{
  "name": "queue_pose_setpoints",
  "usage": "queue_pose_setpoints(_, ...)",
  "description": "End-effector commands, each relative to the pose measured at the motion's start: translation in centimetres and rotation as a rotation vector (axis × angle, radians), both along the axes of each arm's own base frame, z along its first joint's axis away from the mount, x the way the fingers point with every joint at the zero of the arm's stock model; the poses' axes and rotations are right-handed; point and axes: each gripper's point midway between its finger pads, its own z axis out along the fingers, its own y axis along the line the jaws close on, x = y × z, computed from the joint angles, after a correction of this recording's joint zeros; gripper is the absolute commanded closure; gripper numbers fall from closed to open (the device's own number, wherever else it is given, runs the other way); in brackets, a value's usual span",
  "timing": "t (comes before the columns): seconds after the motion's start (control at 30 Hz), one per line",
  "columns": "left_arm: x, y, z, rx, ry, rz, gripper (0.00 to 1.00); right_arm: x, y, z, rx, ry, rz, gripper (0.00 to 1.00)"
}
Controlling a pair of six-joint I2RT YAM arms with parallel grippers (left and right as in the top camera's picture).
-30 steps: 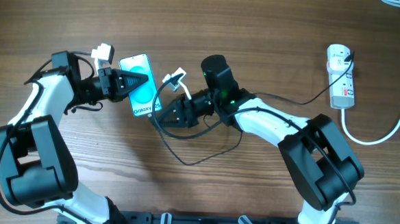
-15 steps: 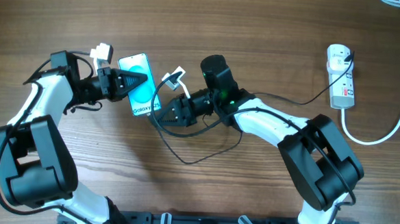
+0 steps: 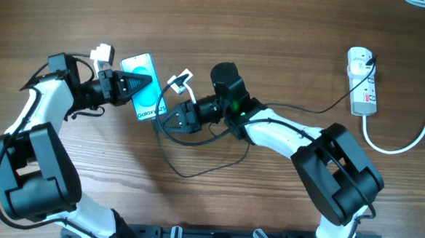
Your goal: Plug charger to phone and switch on socket
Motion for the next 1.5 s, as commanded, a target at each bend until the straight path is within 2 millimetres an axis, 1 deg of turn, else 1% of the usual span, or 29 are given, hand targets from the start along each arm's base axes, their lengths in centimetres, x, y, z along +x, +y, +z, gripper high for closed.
queue_pose_setpoints(0.0, -0.7, -1.1, -0.1, 0.027, -0.001, -0.026, 0.96, 4.3, 1.0, 0.9, -0.001, -0.068, -0.208, 0.96)
queue_pose_setpoints(0.17, -0.7, -1.0, -0.8, 0.063, 0.007, -0.024, 0.96, 4.4, 0.9, 0.8, -0.002, -0.068, -0.209, 0.96)
queue_pose_setpoints(0.33, -0.7, -1.0, -0.8, 0.063, 0.007, -0.024, 0.96, 5.6, 0.0, 0.8, -0.003, -0.070, -0.238, 0.96)
queue_pose_setpoints(0.4, -0.7, -1.0, -0.8, 0.063, 0.007, -0.025, 0.96, 5.6, 0.1, 0.8, -0.003, -0.071, -0.238, 0.96)
queue_pose_setpoints(0.67, -1.0, -3.2, -0.8, 0.074, -0.021, -0.090, 0.96, 6.8, -0.1, 0.7, -0.012, -0.080, -0.300, 0.96)
queue_pose_setpoints(0.8, -1.0, -3.2, -1.1, 0.090, -0.020, -0.090, 0.96, 7.2, -0.2, 0.7, -0.013, -0.086, -0.319, 0.96)
queue_pose_setpoints(1.0, -1.0, -3.2, -1.1, 0.094, -0.022, -0.090, 0.96, 7.9, -1.1, 0.8, -0.008, -0.082, -0.319, 0.96)
queue_pose_setpoints(1.17, -1.0, -3.2, -1.1, 0.095, -0.022, -0.090, 0.96, 7.9, -1.1, 0.8, -0.009, -0.081, -0.323, 0.96)
queue_pose_setpoints(1.2, -1.0, -3.2, -1.2, 0.097, -0.021, -0.090, 0.96, 7.9, -1.1, 0.8, -0.009, -0.080, -0.323, 0.91)
queue_pose_setpoints(1.23, -1.0, -3.2, -1.2, 0.098, -0.022, -0.090, 0.96, 7.9, -1.1, 0.8, -0.010, -0.077, -0.322, 0.69)
queue_pose_setpoints(1.27, -1.0, -3.2, -1.2, 0.098, -0.023, -0.089, 0.96, 7.9, -1.1, 0.8, -0.011, -0.069, -0.321, 0.44)
queue_pose_setpoints(1.3, -0.9, -3.2, -1.2, 0.100, -0.025, -0.089, 0.96, 7.9, -1.1, 0.8, -0.013, -0.062, -0.321, 0.36)
queue_pose_setpoints(1.33, -0.9, -3.2, -1.3, 0.102, -0.024, -0.089, 0.96, 7.8, -1.1, 0.7, -0.017, -0.055, -0.321, 0.29)
queue_pose_setpoints(1.4, -0.9, -3.2, -1.3, 0.103, -0.025, -0.089, 0.96, 7.6, -1.2, 0.4, -0.029, -0.039, -0.312, 0.21)
queue_pose_setpoints(1.47, -0.9, -3.1, -1.4, 0.111, -0.026, -0.088, 0.96, 6.7, -1.2, 0.3, -0.021, -0.055, -0.256, 0.13)
